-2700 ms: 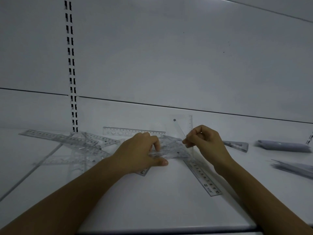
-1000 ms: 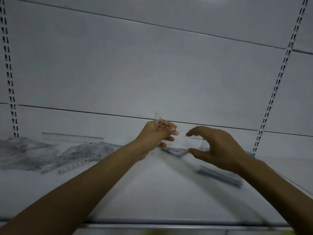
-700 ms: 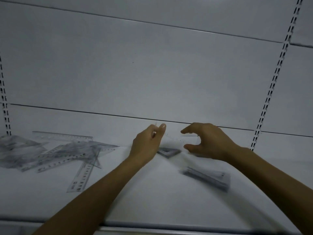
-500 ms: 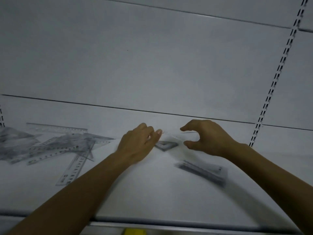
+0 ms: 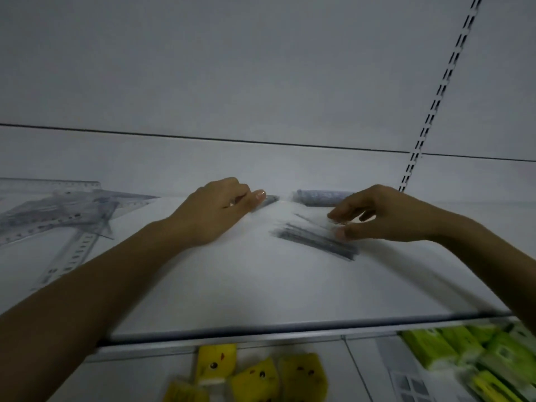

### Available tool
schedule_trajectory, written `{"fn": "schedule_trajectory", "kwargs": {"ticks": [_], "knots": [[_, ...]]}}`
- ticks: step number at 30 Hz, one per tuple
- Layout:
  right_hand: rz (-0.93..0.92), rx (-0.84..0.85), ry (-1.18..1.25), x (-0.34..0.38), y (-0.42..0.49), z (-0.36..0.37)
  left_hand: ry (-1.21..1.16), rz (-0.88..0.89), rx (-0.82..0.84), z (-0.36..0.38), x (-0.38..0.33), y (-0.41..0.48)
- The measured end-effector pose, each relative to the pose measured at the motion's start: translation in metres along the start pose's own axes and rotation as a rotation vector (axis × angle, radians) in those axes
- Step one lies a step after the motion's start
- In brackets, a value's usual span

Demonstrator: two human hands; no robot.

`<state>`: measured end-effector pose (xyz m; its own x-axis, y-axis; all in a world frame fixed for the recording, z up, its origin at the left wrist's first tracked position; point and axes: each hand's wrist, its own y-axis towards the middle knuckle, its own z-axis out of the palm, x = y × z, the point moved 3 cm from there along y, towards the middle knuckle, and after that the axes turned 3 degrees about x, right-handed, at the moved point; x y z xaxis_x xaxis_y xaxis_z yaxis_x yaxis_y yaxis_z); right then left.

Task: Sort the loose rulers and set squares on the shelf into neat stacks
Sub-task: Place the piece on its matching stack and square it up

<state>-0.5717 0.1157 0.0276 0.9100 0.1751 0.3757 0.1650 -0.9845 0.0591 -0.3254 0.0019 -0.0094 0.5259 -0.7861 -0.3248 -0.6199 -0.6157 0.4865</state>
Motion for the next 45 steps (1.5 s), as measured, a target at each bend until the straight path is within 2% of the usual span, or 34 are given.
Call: {"fn": "schedule_trajectory", "kwargs": {"ticks": [9, 15, 20, 22, 24, 27, 30, 34, 36, 39, 42, 45], "knots": [[0.017, 0.001, -0.034, 0.008, 0.013, 0.008, -0.032, 0.013, 0.015, -0.003, -0.001, -0.004], [0.038, 0.135, -0.189, 0.030, 0.033, 0.031, -0.030, -0.022, 0.007, -0.006, -0.001, -0.007], [0.002, 0.099, -0.214, 0.039, 0.034, 0.035, -0.023, -0.046, 0.014, -0.007, -0.002, -0.011], [-0.008, 0.070, -0.239, 0.040, 0.034, 0.036, -0.102, -0.071, 0.019, -0.006, -0.006, -0.011], [-0.010, 0.041, -0.234, 0.042, 0.035, 0.036, -0.344, -0.175, 0.014, -0.007, -0.014, -0.009], [-0.081, -0.159, -0.106, 0.057, 0.036, 0.031, -0.848, -0.379, 0.120, -0.008, -0.024, -0.006], [-0.199, -0.306, 0.016, 0.086, 0.042, 0.025, -1.066, -0.409, 0.240, -0.011, -0.031, -0.008], [-0.226, -0.279, 0.112, 0.116, 0.054, 0.028, -1.148, -0.393, 0.291, -0.015, -0.033, -0.012], [-0.198, -0.280, 0.243, 0.120, 0.060, 0.028, -1.152, -0.383, 0.271, -0.019, -0.032, -0.013], [-0.120, -0.320, 0.596, 0.115, 0.063, 0.018, -1.091, -0.362, 0.152, -0.024, -0.026, -0.011], [-0.033, -0.349, 0.765, 0.104, 0.061, 0.007, -0.992, -0.320, 0.007, -0.025, -0.021, -0.009], [-0.031, -0.211, 0.931, 0.097, 0.058, 0.011, -1.021, -0.355, -0.039, -0.023, -0.016, -0.009]]}}
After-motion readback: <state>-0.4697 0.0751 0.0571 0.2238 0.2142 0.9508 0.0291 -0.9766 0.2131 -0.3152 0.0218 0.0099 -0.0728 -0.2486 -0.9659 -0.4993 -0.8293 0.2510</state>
